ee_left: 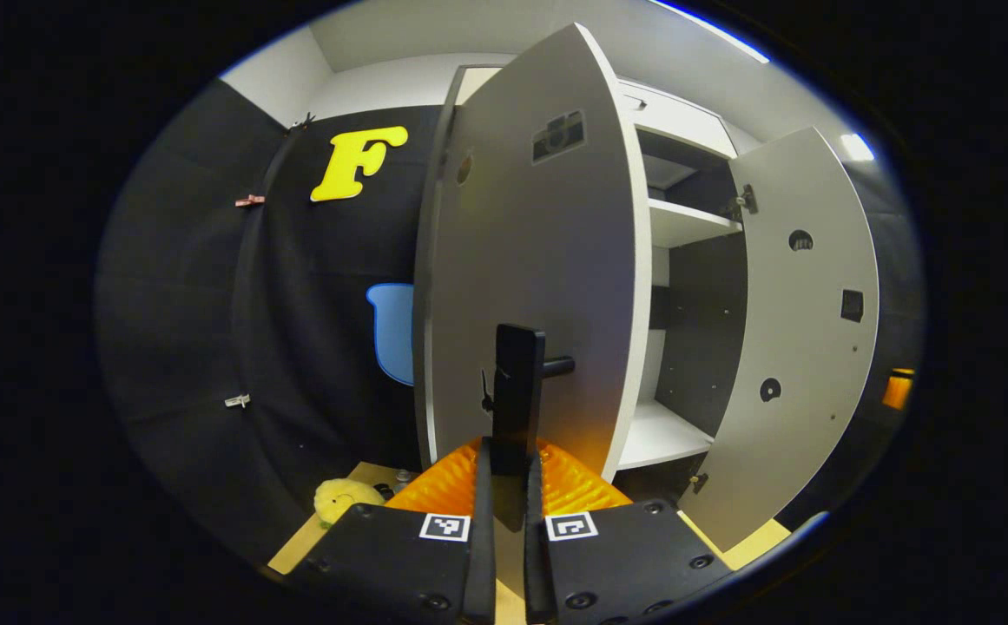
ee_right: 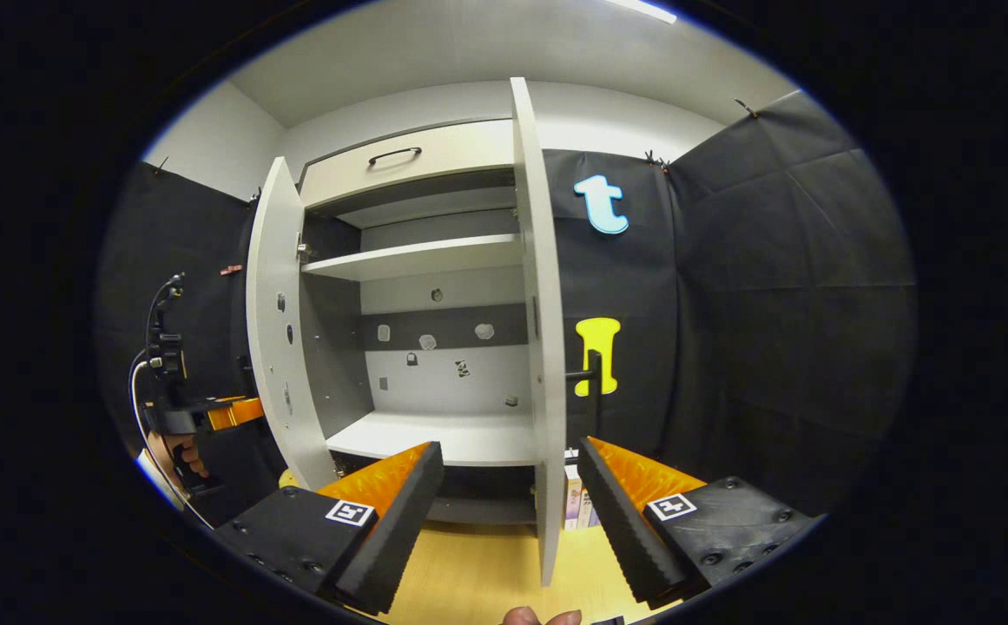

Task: Open the right door of the double-door shoe cabinet with the right hand, and open the left door with the left hand.

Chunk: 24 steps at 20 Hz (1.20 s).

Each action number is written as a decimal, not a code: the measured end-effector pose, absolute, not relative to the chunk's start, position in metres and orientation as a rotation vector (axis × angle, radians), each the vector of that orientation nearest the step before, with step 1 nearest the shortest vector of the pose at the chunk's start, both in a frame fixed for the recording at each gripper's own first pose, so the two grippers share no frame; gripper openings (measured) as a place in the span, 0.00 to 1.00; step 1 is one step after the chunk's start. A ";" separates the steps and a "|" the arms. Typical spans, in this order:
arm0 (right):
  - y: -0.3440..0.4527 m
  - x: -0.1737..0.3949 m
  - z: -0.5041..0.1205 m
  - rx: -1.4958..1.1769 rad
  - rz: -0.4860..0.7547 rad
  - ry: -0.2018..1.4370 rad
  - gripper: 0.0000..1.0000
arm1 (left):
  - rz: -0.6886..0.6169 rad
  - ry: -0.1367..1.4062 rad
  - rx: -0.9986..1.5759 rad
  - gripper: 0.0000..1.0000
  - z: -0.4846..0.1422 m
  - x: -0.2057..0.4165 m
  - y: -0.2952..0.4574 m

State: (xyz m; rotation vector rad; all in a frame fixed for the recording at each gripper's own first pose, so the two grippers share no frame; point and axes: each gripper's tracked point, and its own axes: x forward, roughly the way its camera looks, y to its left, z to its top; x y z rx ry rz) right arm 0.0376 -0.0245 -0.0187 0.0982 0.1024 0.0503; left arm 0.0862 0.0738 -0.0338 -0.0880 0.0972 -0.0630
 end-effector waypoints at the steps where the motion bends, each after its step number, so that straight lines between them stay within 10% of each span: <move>1: -0.020 0.037 -0.020 0.105 0.057 0.108 0.98 | -0.064 0.096 -0.090 0.18 -0.034 0.085 0.077; 24: 0.025 0.049 -0.027 0.129 0.089 0.127 0.98 | -0.015 0.089 -0.086 0.11 -0.040 0.077 0.155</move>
